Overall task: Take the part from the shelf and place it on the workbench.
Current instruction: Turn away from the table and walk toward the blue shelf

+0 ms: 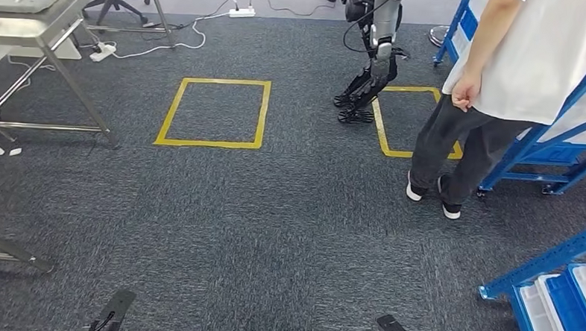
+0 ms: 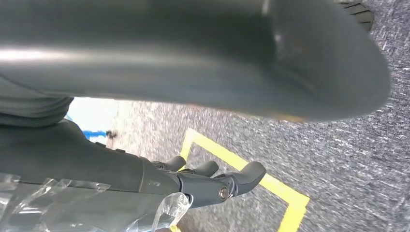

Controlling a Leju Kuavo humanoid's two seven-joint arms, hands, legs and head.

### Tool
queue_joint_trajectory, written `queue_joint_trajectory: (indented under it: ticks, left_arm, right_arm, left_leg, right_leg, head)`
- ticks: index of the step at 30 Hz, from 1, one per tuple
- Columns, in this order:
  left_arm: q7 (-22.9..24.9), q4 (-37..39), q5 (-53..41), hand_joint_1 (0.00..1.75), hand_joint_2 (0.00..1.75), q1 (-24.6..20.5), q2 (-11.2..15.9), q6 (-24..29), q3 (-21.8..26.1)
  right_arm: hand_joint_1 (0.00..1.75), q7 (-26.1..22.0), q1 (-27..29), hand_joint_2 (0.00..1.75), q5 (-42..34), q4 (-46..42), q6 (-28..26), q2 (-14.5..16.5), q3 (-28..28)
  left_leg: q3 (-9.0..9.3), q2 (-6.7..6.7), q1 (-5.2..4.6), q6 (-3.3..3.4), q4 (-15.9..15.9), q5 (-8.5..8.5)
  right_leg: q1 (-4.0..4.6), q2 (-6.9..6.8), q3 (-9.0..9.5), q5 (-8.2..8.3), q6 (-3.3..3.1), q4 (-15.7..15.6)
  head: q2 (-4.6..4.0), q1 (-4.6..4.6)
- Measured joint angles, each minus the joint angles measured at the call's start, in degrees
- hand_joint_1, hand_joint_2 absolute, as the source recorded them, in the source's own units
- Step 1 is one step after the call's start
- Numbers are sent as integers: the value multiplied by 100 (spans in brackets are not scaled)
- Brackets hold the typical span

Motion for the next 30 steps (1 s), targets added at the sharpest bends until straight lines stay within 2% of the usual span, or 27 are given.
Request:
queue_joint_trajectory:
  ticks: [1,2,3,5,6,7,8,9,10,11,12,13,14,16,17,18,20,22,23,25,26,27,28,29,30]
  left_arm:
    - [15,0,-17,0,0,-3,1,20,-2]
    - [38,0,-29,0,0,-5,1,36,-5]
    - [63,0,-37,0,0,-6,2,50,-7]
    - [100,0,-39,0,0,-15,1,69,-8]
    - [105,0,-39,0,0,-23,1,75,-8]
    - [105,0,-39,0,0,-30,0,81,-7]
    - [105,0,-40,0,0,-29,-1,86,-6]
    - [105,0,-40,0,0,-20,-1,88,-5]
    - [105,0,-41,0,0,-9,0,90,-4]
    - [105,0,-40,0,0,-1,1,89,-4]
    - [109,0,-40,0,0,2,1,89,-5]
    - [114,0,-40,0,0,1,1,89,-5]
    - [120,0,-40,0,0,-1,0,89,-6]
    - [126,0,-40,0,0,-4,2,89,-5]
    - [127,0,-40,0,0,-7,3,88,-5]
    - [127,0,-41,0,0,-9,4,87,-6]
    - [127,0,-41,0,0,-12,4,85,-8]
    - [125,0,-41,0,0,-17,3,85,-9]
    - [124,0,-41,0,0,-19,2,85,-11]
    - [123,0,-41,0,0,-13,2,85,-14]
    - [124,0,-41,0,0,-4,2,85,-15]
    - [126,0,-41,0,0,6,3,84,-16]
    - [129,0,-41,0,0,13,2,84,-17]
    - [132,0,-41,0,0,16,2,83,-19]
    - [135,0,-41,0,0,12,3,82,-20]
  right_arm:
    - [0,-2,-3,0,0,0,-1,4,0]
    - [0,-5,-8,0,0,-1,-1,9,0]
    - [0,-9,-4,0,0,0,-2,12,0]
    - [0,-15,26,0,2,1,-6,10,0]
    - [0,-17,47,0,4,2,-8,7,1]
    - [0,-19,55,0,6,2,-9,8,3]
    - [0,-22,49,0,8,2,-10,8,5]
    - [0,-27,36,0,9,3,-13,12,7]
    - [0,-31,22,0,10,3,-14,16,9]
    - [0,-34,14,0,11,3,-16,18,9]
    - [0,-35,14,0,11,3,-16,20,10]
    - [0,-34,17,0,13,3,-16,21,10]
    - [0,-34,19,0,15,3,-16,21,11]
    - [0,-35,11,0,23,3,-17,20,12]
    - [0,-37,3,0,27,3,-17,21,13]
    - [0,-38,-4,0,34,3,-17,23,13]
    - [0,-42,-6,0,49,3,-19,27,14]
    - [0,-42,2,0,58,3,-20,27,16]
    - [0,-42,0,0,60,3,-21,26,17]
    - [0,-44,-12,0,62,3,-21,26,17]
    - [0,-44,-17,0,64,3,-21,26,17]
    - [0,-44,-18,0,65,3,-20,26,17]
    - [0,-44,-15,0,66,3,-20,27,17]
    - [0,-44,-13,0,66,3,-20,27,17]
    - [0,-44,-11,0,66,3,-20,28,17]
  left_leg:
    - [182,-126,0,24,-424,174]
    - [304,-225,1,40,-715,282]
    - [362,-285,-5,52,-866,321]
    - [386,-219,-15,87,-917,334]
    - [402,-169,-16,117,-936,350]
    - [418,-115,-12,151,-956,368]
    - [427,-52,-8,180,-976,381]
    - [435,14,-16,197,-980,382]
    - [437,87,-22,210,-979,377]
    - [438,160,-28,215,-979,370]
    - [439,227,-29,215,-978,363]
    - [444,289,-27,210,-977,354]
    - [455,346,-24,198,-977,343]
    - [489,450,-33,152,-973,308]
    - [505,500,-47,123,-969,290]
    - [518,546,-63,93,-967,272]
    - [538,638,-61,35,-968,250]
    - [525,582,-25,-28,-904,178]
    - [441,474,-10,-49,-694,46]
    - [88,248,-3,-59,86,-342]
    - [-140,179,-4,-59,560,-530]
    - [-298,159,-7,-57,853,-602]
    - [-351,150,-8,-49,916,-560]
    - [-288,138,-8,-35,732,-407]
    - [-124,86,-7,-15,346,-188]
  right_leg:
    - [7,71,-1,-3,8,8]
    - [7,134,-11,0,23,13]
    - [5,192,-29,4,43,15]
    - [-11,296,-63,22,105,4]
    - [-12,256,-81,2,135,28]
    - [-8,139,-131,-69,164,130]
    - [-2,-27,-235,-203,188,358]
    - [-2,-223,-402,-389,208,714]
    - [-10,-347,-614,-586,229,1150]
    - [-25,-409,-806,-724,249,1537]
    - [-43,-436,-920,-764,265,1754]
    - [-60,-454,-910,-690,277,1727]
    - [-74,-490,-770,-520,286,1447]
    - [-66,-689,-308,-151,287,565]
    - [-54,-767,-145,-47,264,242]
    - [-36,-813,-60,-9,234,65]
    - [-9,-719,-69,-13,151,26]
    - [-10,-619,-66,-1,83,12]
    - [-21,-570,-60,9,45,4]
    - [-25,-461,-57,19,-5,2]
    - [-20,-390,-59,23,-23,3]
    - [-13,-317,-59,25,-27,4]
    - [-7,-240,-56,26,-28,5]
    - [-4,-161,-50,28,-28,6]
    - [-5,-83,-41,29,-26,8]
  head:
    - [0,0]
    - [0,1]
    - [0,1]
    - [0,2]
    - [0,3]
    - [0,8]
    - [0,14]
    - [0,19]
    - [0,25]
    - [0,25]
    - [0,25]
    - [0,25]
    - [0,24]
    - [0,24]
    - [0,23]
    - [0,22]
    - [0,19]
    - [0,17]
    - [0,16]
    - [0,8]
    - [0,5]
    - [0,2]
    - [0,2]
    - [0,2]
    - [0,2]
